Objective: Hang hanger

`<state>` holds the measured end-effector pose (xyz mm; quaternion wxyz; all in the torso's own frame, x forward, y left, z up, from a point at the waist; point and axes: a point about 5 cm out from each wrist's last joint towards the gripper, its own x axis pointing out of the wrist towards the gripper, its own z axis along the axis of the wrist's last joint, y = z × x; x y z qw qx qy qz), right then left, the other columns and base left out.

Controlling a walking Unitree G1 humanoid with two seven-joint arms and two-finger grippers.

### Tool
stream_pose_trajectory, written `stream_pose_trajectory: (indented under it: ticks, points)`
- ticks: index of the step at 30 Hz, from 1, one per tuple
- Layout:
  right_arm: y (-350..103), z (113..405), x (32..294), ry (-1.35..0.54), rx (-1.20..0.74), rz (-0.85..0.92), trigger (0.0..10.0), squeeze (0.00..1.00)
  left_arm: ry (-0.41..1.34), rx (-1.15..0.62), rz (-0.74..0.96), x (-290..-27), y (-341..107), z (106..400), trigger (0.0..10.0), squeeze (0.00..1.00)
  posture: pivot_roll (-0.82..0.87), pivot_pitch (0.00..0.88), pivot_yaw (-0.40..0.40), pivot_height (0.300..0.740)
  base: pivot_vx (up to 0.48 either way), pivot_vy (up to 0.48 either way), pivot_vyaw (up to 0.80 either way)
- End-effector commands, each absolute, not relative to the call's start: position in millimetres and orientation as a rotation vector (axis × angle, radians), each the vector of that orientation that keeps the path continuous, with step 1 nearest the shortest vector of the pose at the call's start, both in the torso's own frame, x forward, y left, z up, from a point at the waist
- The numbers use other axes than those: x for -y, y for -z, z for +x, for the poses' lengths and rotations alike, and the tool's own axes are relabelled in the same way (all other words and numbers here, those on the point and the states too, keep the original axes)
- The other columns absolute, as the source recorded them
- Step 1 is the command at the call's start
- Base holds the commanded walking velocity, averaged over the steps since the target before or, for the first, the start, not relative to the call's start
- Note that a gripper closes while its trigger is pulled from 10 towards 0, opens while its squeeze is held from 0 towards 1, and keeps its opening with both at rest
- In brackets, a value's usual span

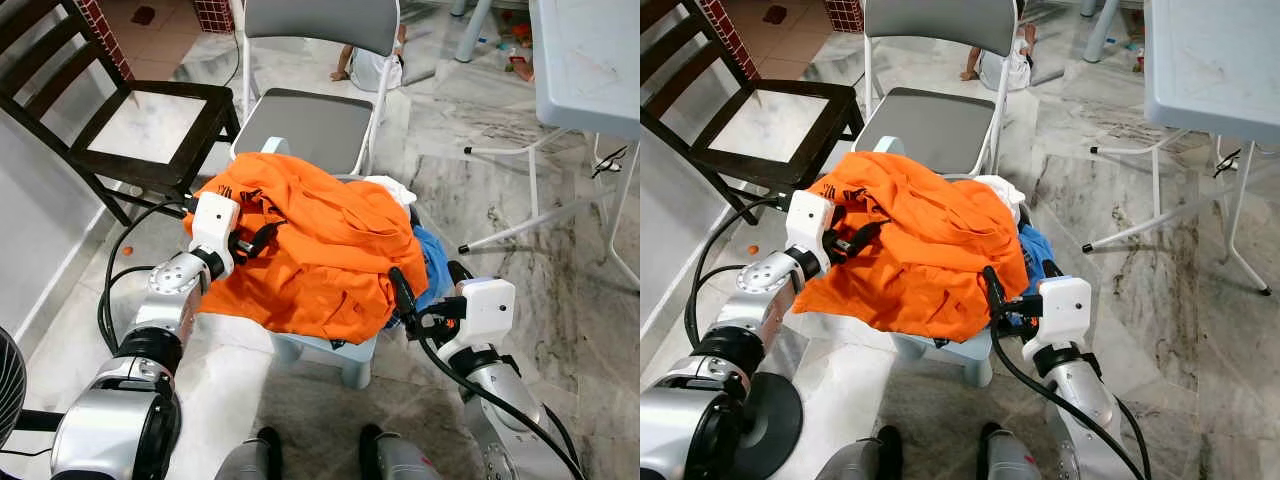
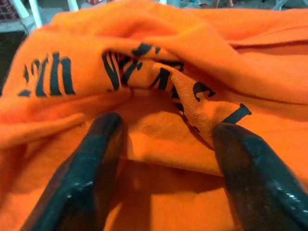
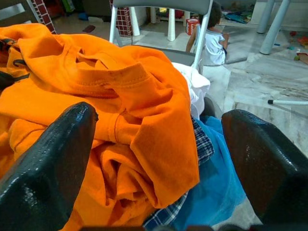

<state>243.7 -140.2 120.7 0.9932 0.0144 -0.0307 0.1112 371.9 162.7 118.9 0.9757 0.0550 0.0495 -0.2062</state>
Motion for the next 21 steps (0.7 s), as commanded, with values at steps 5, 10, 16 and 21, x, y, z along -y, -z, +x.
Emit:
stream_pose_trajectory:
  ticks: [5, 10, 16, 21]
  points:
    - [-118, 242, 139, -0.221, 0.038, 0.018, 10.0, 0.0, 0.354, -0.106, 0.033, -161, -112, 372, 0.0, 0.0, -0.13, 0.279, 0.036, 0.74, 0.0, 0.0, 0.0]
    - [-116, 243, 139, -0.223, 0.034, 0.012, 10.0, 0.0, 0.387, -0.105, -0.017, -154, -106, 367, 0.0, 0.0, -0.13, 0.275, 0.036, 0.74, 0.0, 0.0, 0.0]
    - [-115, 244, 138, -0.228, 0.026, 0.003, 10.0, 0.0, 0.456, -0.118, -0.043, -144, -89, 354, 0.0, 0.0, -0.12, 0.271, 0.032, 0.74, 0.0, 0.0, 0.0]
    - [-114, 245, 137, -0.241, 0.022, -0.012, 10.0, 0.0, 0.49, -0.084, -0.036, -140, -81, 342, 0.0, 0.0, -0.11, 0.271, 0.029, 0.74, 0.0, 0.0, 0.0]
